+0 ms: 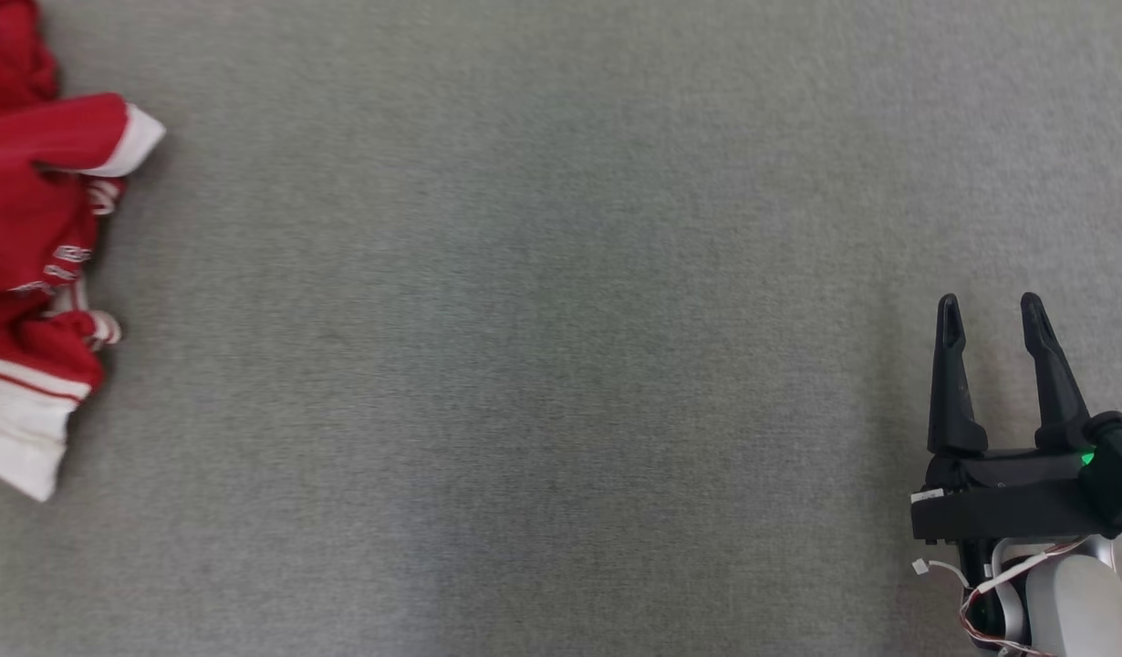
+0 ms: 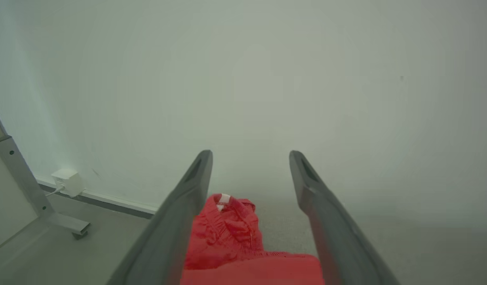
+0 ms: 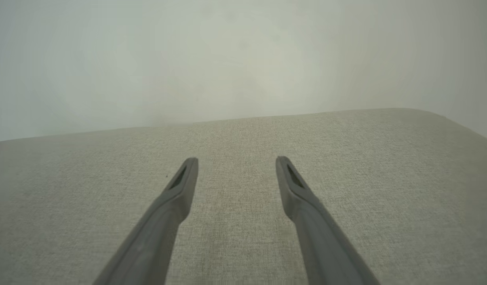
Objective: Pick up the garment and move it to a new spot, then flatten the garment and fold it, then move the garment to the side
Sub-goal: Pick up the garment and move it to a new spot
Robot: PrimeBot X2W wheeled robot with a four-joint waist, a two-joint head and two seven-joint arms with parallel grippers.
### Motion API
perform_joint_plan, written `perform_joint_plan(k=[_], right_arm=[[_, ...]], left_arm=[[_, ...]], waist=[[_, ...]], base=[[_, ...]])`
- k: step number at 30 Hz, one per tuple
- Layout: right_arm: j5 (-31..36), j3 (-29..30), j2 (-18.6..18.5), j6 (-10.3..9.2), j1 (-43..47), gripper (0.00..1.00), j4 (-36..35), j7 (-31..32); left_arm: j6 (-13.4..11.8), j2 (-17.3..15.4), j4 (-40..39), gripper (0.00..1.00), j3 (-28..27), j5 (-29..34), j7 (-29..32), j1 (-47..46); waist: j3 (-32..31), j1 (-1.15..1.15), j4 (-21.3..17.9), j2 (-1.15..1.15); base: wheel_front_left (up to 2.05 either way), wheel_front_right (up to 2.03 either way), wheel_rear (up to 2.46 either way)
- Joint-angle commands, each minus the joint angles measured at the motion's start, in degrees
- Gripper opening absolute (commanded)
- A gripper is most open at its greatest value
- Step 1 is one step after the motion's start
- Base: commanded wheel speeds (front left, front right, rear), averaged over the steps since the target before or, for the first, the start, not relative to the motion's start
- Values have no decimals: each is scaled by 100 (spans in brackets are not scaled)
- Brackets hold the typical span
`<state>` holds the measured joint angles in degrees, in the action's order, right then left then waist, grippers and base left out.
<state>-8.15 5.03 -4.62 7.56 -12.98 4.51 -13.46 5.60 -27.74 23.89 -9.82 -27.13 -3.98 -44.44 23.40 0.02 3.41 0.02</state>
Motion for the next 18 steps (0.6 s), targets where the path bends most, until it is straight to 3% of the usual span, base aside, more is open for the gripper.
perform_joint_plan(k=[1,8,18], right_arm=[[31,-5,9,-14,-67,100,-25,-16],[-7,-36,-68,-13,-153,100,-61,-1],[-31,-82,-72,-14,-156,100,-46,-8]], left_arm=[[6,-64,98,100,-15,-52,50,-71],[81,-322,1228,100,245,-238,1104,-186],[167,-352,2216,100,729,-374,2173,-118]], waist=[[298,-2,-290,-2],[268,-2,-305,-2],[212,-2,-420,-2]], base=[[0,0,0],[0,0,0],[0,0,0]])
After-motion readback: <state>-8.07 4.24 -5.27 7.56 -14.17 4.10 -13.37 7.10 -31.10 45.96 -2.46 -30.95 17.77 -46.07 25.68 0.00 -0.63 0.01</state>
